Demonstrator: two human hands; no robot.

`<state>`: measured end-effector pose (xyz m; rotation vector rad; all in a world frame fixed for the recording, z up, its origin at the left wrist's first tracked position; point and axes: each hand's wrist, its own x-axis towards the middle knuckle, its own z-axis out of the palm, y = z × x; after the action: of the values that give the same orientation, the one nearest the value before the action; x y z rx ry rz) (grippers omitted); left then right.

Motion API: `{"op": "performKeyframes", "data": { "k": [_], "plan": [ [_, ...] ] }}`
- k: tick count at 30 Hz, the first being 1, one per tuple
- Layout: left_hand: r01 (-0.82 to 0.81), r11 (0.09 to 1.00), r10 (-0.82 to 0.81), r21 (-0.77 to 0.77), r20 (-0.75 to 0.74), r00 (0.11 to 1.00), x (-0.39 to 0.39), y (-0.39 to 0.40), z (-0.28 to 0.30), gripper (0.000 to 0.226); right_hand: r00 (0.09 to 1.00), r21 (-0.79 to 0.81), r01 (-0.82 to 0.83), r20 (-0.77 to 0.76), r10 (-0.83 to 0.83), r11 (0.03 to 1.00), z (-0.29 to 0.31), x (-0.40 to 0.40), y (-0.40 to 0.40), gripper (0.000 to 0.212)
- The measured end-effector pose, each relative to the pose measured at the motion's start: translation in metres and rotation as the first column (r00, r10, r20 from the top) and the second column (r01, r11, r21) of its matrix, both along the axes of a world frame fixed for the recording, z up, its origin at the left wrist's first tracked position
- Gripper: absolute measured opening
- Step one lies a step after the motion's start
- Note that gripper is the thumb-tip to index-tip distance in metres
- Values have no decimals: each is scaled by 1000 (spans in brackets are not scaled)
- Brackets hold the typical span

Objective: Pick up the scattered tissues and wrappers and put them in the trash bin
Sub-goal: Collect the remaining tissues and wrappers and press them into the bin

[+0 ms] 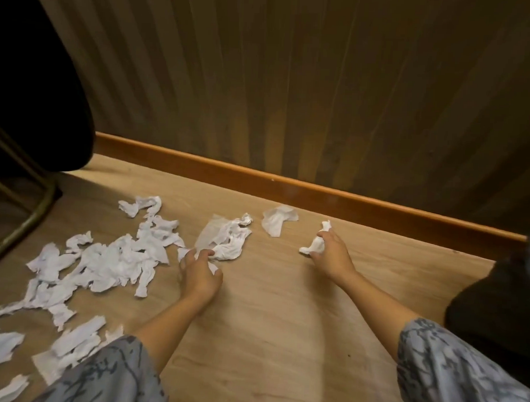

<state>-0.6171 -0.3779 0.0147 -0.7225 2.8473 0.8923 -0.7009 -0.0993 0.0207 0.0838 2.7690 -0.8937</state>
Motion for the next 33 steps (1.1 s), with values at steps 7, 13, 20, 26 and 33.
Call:
{"op": "performKeyframes", "data": {
  "k": [7, 13, 20, 26, 33],
  "plan": [
    [117, 992, -123, -47, -150, 981, 9, -28, -44, 32, 980, 19, -126, -155, 128, 992, -49, -2, 5, 32],
    [-42, 989, 103, 142, -453, 886, 8, -34, -29, 20, 923, -78, -138, -371, 100, 987, -30, -15, -24, 20],
    [32, 979, 55, 203, -411, 910, -76, -2, -14, 40, 993, -180, -33, -118, 12, 983, -12, -84, -93, 44],
    [391, 912, -402, -123, -74, 913, -68, 23, -64, 70, 952, 48, -267, -139, 271, 962, -60, -40, -89, 38],
    [442, 888, -441, -128, -513, 736, -6, -3, -70, 31, 861, -81, -374, -401, 313, 924, -65, 55, -70, 18]
  ]
}}
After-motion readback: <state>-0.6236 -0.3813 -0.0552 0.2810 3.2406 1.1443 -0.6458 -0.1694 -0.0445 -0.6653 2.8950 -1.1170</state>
